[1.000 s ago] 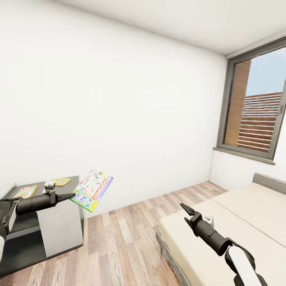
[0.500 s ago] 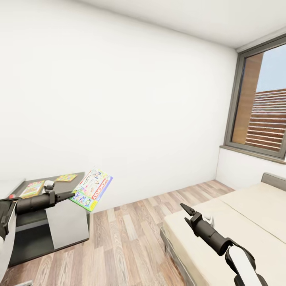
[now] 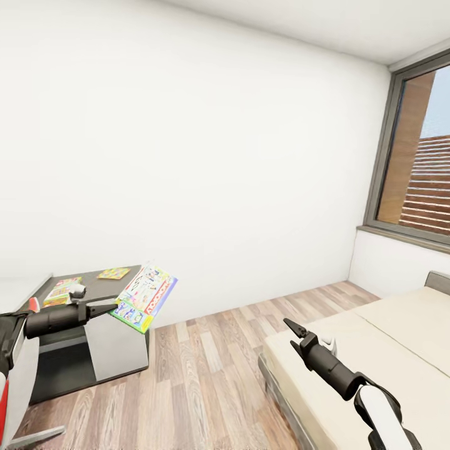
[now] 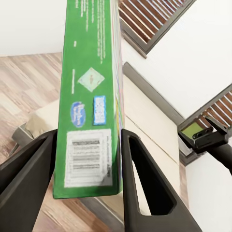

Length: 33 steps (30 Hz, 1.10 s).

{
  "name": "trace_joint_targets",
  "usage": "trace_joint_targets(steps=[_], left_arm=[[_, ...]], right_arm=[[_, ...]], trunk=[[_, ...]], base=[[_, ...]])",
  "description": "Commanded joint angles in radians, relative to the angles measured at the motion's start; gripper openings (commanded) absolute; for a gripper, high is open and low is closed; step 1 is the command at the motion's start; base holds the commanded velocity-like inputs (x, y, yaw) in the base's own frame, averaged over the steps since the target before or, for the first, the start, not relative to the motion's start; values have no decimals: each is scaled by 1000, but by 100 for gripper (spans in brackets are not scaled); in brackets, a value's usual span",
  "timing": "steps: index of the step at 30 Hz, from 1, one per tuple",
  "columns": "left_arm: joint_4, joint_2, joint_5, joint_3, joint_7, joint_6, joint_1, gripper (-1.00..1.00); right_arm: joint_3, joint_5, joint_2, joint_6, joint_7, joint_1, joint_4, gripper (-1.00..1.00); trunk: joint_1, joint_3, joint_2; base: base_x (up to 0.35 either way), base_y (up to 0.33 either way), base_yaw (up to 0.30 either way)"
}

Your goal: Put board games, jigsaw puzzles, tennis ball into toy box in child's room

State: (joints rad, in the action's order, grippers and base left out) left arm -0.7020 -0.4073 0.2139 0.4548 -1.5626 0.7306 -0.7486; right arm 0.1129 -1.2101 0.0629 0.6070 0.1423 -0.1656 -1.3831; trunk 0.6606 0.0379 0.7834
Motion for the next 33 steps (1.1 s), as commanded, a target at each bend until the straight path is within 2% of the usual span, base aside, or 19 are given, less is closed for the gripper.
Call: trace_joint_targets(steps=[1,7,12,15,24,30,33], left_arm=[[-1,1,10,4,-8,10,-2,-100],[-1,2,10,4,-8,10,-2,-100],[-1,2,10,4,-8,10,-2,-100],[-1,1,10,4,-8,10,-2,-100],[-1,1,10,4,-8,10,-2,-100],[-1,1,10,4,-8,10,-2,-100],[-1,1,10,4,-8,10,-2,-100]], right_arm=[[1,0,0,7,3,-3,0,100],[0,6,1,15,4,-8,2,100],[1,81,1,17,11,-8,0,100],[1,102,-1,17,12,-8,-2,100],[0,111,-12,12,16,-8,0,100],[-1,112,-15,13,15,-8,-2,100],[-1,112,-15,13,14,-8,-2,100]], trunk=[[0,3,2],[0,13,2],[-15,8,-26],[-27,4,-47],[-61,-22,-110],[-84,-41,-152],[-84,-41,-152]], base=[[0,0,127],[0,0,138],[0,0,144],[0,0,137],[0,0,48],[0,0,242],[0,0,278]])
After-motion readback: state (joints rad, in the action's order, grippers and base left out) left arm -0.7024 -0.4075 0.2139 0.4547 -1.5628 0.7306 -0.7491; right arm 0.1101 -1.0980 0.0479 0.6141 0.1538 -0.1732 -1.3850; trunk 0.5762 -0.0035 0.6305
